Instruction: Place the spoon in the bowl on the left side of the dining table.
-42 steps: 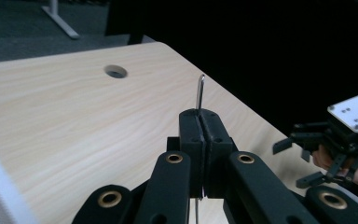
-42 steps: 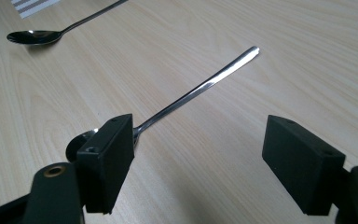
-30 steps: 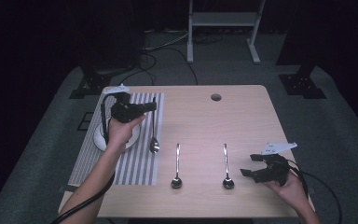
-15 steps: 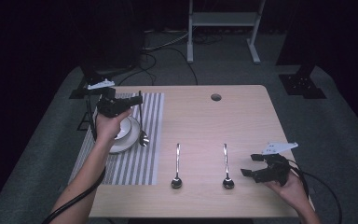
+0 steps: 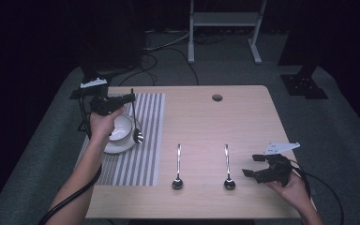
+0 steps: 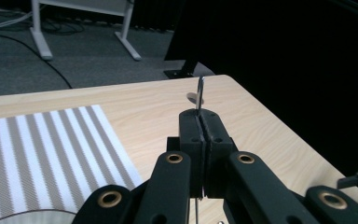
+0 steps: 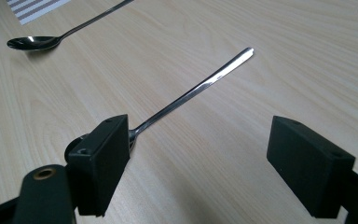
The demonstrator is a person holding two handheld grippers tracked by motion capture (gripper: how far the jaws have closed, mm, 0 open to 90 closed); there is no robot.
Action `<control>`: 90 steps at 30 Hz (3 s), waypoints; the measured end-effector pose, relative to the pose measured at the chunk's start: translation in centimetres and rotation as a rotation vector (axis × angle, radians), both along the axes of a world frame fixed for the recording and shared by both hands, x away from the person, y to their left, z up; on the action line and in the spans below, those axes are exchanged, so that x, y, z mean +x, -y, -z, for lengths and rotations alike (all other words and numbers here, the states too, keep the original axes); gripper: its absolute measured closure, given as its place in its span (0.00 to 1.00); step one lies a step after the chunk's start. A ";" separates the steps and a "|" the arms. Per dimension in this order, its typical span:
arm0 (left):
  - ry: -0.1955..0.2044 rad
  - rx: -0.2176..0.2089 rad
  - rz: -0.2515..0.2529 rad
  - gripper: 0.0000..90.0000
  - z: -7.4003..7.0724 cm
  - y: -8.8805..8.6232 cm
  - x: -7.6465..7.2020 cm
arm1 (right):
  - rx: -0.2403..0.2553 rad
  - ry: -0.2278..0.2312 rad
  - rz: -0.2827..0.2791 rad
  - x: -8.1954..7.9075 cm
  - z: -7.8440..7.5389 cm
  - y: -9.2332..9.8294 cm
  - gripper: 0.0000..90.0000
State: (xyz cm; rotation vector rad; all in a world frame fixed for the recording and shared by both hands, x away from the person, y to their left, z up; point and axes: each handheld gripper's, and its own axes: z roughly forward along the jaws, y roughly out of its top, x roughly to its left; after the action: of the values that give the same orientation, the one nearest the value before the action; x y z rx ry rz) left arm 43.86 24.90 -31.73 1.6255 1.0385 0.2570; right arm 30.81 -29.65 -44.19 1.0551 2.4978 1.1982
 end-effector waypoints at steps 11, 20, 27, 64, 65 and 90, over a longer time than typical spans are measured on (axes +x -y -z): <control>-0.001 -0.010 -0.040 0.99 -0.1 -1.2 0.4 | 0.000 0.000 -0.003 0.1 0.0 0.0 0.22; -0.003 -0.008 -0.079 0.99 -0.1 -2.5 0.7 | 0.003 0.000 -0.001 0.1 0.0 0.2 0.22; -0.007 -0.018 -0.118 0.99 0.2 -3.7 0.9 | 0.002 0.001 -0.002 0.1 0.0 0.2 0.22; -0.013 -0.013 -0.279 0.99 1.9 -7.2 1.8 | 0.004 -0.003 -0.002 0.1 0.0 0.2 0.22; -0.013 -0.010 -0.283 0.99 2.0 -7.2 1.8 | 0.005 -0.003 -0.002 0.1 0.0 0.2 0.22; -0.063 -0.009 -0.407 0.99 6.6 -10.1 1.6 | -0.001 -0.012 -0.006 0.2 0.3 0.0 0.22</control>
State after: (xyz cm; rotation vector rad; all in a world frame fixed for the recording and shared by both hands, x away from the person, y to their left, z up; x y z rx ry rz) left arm 45.47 34.96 -38.31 1.4105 1.4142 0.4722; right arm 31.01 -29.65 -44.47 1.0582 2.5125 1.1953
